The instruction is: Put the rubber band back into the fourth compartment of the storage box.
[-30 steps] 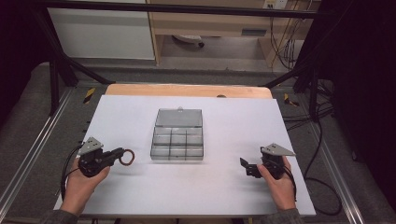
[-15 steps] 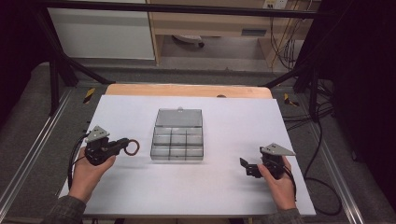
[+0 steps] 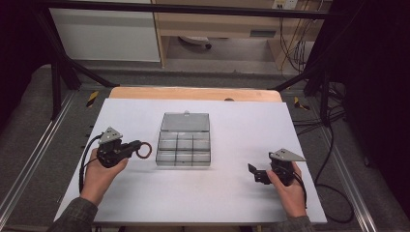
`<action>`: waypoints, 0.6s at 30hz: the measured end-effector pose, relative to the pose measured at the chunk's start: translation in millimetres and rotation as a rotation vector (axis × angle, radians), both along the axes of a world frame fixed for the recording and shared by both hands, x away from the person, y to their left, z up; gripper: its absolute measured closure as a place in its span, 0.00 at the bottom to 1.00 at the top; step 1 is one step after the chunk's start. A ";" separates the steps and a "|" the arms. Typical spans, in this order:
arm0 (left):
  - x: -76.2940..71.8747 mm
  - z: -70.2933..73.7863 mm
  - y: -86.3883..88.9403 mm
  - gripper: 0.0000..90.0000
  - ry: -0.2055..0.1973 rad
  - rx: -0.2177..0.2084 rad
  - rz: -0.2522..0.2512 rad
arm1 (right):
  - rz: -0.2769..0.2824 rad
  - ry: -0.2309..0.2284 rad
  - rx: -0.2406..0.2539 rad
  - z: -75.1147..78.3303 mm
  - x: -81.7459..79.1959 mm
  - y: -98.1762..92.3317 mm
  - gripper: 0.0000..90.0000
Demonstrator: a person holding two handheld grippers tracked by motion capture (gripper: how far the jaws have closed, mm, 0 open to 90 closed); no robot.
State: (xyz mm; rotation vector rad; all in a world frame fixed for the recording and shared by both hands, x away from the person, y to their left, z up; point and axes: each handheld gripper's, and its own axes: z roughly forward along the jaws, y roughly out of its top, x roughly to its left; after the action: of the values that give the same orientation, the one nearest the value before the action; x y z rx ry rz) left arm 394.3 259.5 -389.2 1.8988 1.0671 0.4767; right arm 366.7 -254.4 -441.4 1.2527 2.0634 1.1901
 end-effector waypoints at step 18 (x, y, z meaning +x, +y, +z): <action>2.1 -4.9 -19.7 0.95 0.003 0.008 -0.037 | 0.000 0.006 -0.001 -0.9 0.2 0.4 0.04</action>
State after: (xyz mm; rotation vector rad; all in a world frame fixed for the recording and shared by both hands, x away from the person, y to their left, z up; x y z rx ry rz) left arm 396.4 239.9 -394.1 1.9234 1.0317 0.4584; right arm 366.9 -254.0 -442.3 1.2576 2.0684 1.1859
